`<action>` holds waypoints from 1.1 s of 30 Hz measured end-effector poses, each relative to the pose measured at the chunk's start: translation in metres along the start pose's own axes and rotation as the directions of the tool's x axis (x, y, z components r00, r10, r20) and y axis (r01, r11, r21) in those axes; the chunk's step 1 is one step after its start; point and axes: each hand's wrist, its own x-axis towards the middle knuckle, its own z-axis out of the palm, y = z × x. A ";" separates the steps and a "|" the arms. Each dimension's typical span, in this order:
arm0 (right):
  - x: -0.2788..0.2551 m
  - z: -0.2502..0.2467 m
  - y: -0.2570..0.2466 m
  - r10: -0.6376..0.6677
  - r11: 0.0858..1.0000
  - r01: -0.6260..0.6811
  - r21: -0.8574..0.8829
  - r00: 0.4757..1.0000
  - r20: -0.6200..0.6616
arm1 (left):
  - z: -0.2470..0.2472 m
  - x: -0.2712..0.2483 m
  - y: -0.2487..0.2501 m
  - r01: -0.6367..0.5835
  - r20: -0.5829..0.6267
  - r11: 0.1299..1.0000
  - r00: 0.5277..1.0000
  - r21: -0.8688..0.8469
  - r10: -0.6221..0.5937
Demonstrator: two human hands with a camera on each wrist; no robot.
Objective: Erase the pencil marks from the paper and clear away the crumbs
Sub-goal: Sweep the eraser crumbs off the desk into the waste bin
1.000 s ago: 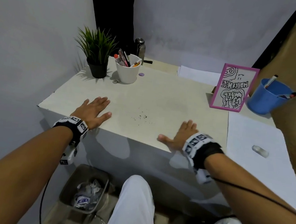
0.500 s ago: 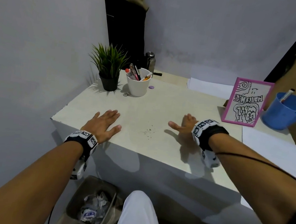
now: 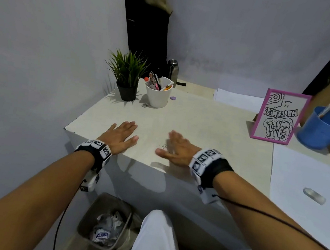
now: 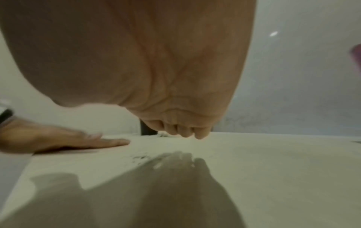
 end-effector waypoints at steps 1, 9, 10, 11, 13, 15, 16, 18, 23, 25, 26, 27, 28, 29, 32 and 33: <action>-0.008 -0.002 0.011 0.079 0.997 -0.078 0.014 0.996 -0.040 | -0.001 0.001 0.003 0.026 0.026 1.000 0.999 -0.005 -0.026; -0.013 0.044 -0.003 0.261 0.965 -0.261 -0.037 0.965 0.007 | -0.035 0.025 0.077 0.048 0.287 0.994 0.958 -0.096 -0.019; -0.009 0.046 -0.016 0.194 0.980 -0.192 -0.046 0.981 0.030 | -0.035 0.026 0.084 0.026 0.300 0.995 0.954 -0.093 0.003; -0.006 0.045 -0.026 0.139 0.989 -0.137 -0.049 0.989 0.045 | -0.034 0.027 0.091 -0.004 0.305 0.998 0.952 -0.069 0.025; -0.004 0.033 -0.027 0.112 0.993 -0.111 -0.034 0.994 0.012 | -0.027 0.023 0.102 -0.065 0.330 0.997 0.941 -0.037 0.073; 0.000 0.013 -0.003 0.189 0.982 -0.189 0.006 0.980 -0.068 | -0.020 0.009 0.105 -0.139 0.363 0.988 0.919 -0.070 0.155; 0.003 0.004 0.014 0.252 0.968 -0.250 0.030 0.963 -0.098 | -0.015 0.001 0.104 -0.193 0.367 0.976 0.905 -0.095 0.215; 0.005 -0.005 0.042 0.376 0.927 -0.374 0.043 0.922 -0.096 | -0.010 -0.016 0.101 -0.245 0.349 0.949 0.887 -0.200 0.302; 0.007 0.023 0.017 0.305 0.952 -0.305 -0.038 0.952 -0.008 | -0.015 -0.007 0.073 -0.077 0.146 0.961 0.982 -0.266 0.119; 0.011 0.031 -0.014 0.162 0.985 -0.159 -0.074 0.986 0.043 | -0.020 0.001 0.063 -0.010 0.175 0.976 0.983 -0.218 0.049; 0.015 0.032 -0.026 0.105 0.991 -0.100 -0.084 0.992 0.064 | -0.021 0.007 0.058 0.007 0.187 0.983 0.982 -0.184 0.028; 0.017 0.029 -0.033 0.062 0.995 -0.056 -0.083 0.995 0.074 | -0.023 0.012 0.055 0.026 0.198 0.990 0.980 -0.135 0.002; 0.018 0.025 -0.034 0.041 0.997 -0.036 -0.070 0.997 0.061 | -0.026 0.017 0.052 0.057 0.197 0.995 0.980 -0.083 -0.039; 0.018 0.019 -0.029 0.051 0.997 -0.050 -0.051 0.998 0.026 | -0.028 0.021 0.049 0.105 0.185 0.994 0.978 -0.031 -0.097; 0.010 0.005 0.014 0.239 0.970 -0.242 -0.030 0.969 -0.065 | -0.032 0.014 0.040 0.288 0.178 0.954 0.937 0.088 -0.300; 0.004 0.006 0.030 0.307 0.950 -0.310 -0.047 0.950 -0.059 | -0.031 0.008 0.039 0.305 0.204 0.948 0.926 0.094 -0.318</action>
